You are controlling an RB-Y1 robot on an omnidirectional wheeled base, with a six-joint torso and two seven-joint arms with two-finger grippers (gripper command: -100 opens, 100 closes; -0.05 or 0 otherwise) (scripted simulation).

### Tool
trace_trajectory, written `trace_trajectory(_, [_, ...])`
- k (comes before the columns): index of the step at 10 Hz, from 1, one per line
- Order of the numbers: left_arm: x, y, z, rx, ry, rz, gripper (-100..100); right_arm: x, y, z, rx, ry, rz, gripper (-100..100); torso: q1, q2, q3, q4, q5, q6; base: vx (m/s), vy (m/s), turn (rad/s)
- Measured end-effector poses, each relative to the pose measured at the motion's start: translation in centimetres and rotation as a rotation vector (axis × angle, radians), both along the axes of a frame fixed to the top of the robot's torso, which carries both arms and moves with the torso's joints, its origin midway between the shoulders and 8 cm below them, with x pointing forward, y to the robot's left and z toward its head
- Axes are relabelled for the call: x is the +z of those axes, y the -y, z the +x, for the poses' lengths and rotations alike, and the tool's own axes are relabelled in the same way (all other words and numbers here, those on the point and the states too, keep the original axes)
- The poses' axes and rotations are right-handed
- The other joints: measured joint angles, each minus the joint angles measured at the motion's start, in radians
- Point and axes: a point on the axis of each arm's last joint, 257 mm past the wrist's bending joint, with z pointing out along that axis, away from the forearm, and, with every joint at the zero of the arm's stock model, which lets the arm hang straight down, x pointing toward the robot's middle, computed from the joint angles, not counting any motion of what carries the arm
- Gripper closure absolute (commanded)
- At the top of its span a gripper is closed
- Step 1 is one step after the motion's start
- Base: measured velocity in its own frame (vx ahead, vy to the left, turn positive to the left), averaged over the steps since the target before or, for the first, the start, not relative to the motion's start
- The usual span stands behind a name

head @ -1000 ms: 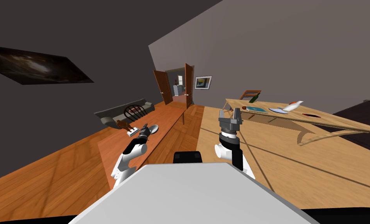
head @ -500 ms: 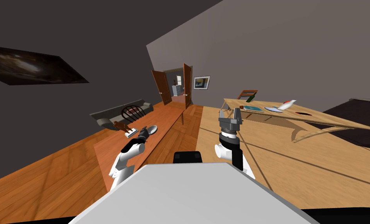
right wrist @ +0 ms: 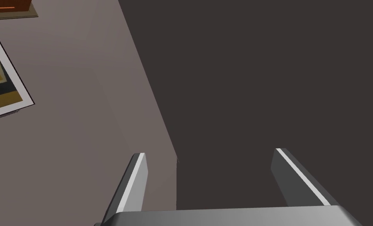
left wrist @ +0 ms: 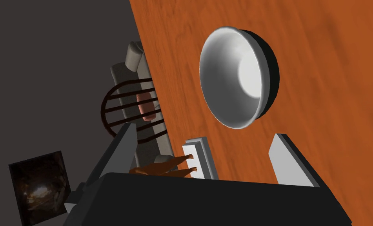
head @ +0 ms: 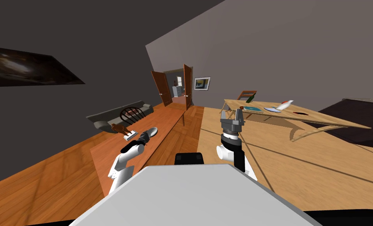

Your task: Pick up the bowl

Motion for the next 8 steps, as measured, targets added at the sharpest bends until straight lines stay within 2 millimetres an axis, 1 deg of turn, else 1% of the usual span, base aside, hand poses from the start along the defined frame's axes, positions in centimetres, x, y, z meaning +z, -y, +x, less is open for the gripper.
trace_trajectory(2, [-0.9, -0.3, -0.6, 0.011, -0.038, -0.023, -100, 0.0, 0.0, 0.0, 0.0, 0.0, 0.0, 0, 0.0, 0.0, 0.0, 0.0, 0.0, 0.0, 0.016, 0.007, -0.039])
trace_trajectory(6, [-3.7, -1.2, -2.2, 0.039, -0.133, -0.087, -100, 0.0, 0.0, 0.0, 0.0, 0.0, 0.0, 0, 0.001, -0.001, -0.001, 0.0, 0.0, 0.0, 0.031, 0.013, -0.035])
trace_trajectory(8, [-4.7, -1.5, -2.8, 0.051, -0.178, -0.118, -100, 0.0, 0.0, 0.0, 0.0, 0.0, 0.0, 0, 0.001, -0.002, -0.001, 0.0, 0.0, 0.0, 0.037, 0.017, -0.031])
